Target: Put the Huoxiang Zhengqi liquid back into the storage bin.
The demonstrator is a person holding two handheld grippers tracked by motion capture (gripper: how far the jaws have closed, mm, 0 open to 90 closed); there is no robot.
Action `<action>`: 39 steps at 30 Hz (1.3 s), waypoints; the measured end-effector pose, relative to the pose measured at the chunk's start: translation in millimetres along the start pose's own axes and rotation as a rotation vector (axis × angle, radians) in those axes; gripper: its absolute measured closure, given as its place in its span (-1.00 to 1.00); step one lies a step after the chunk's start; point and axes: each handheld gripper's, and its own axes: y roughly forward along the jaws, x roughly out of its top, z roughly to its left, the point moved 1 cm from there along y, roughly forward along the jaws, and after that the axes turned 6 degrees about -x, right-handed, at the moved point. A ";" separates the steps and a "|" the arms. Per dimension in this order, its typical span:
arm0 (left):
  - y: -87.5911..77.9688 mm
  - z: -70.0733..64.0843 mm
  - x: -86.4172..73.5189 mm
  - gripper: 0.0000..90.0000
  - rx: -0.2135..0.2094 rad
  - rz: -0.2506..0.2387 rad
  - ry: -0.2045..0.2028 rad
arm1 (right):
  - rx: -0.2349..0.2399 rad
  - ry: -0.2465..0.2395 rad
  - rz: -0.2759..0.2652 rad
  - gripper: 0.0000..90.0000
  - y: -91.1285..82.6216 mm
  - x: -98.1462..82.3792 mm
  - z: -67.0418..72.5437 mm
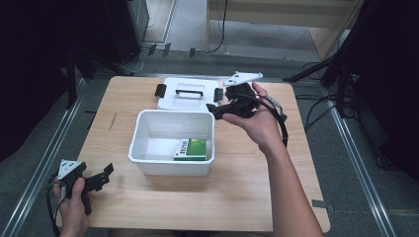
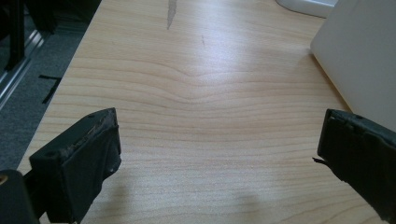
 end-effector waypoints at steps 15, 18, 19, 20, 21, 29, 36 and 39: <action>-0.3 -0.5 -0.1 -1.00 0.002 0.006 0.006 | -0.145 0.103 -0.059 -0.85 -29.6 -66.7 -37.7; -0.5 -0.3 -0.1 -1.00 0.002 0.006 0.009 | -0.167 0.118 -0.065 -0.87 -35.8 -77.5 -41.3; -0.4 -0.4 -0.1 -1.00 0.002 0.007 0.009 | -0.175 0.122 -0.065 -0.87 -37.7 -81.1 -42.6; -0.4 -0.4 -0.1 -1.00 0.002 0.006 0.009 | -0.184 0.124 -0.064 -0.88 -39.8 -84.7 -44.2; -0.4 -0.5 -0.1 -1.00 0.002 0.006 0.009 | -0.193 0.128 -0.066 -0.88 -41.7 -88.3 -45.5; -0.3 -0.7 -0.1 -1.00 0.004 0.005 0.010 | -0.240 0.166 -0.065 -0.95 -55.5 -119.5 -54.4; -0.4 -0.8 -0.2 -1.00 0.004 0.005 0.011 | -0.286 0.201 -0.065 -0.96 -65.5 -147.9 -61.4; -0.3 -0.8 -0.2 -1.00 0.005 0.005 0.011 | -0.305 0.217 -0.073 -0.97 -69.9 -159.3 -63.9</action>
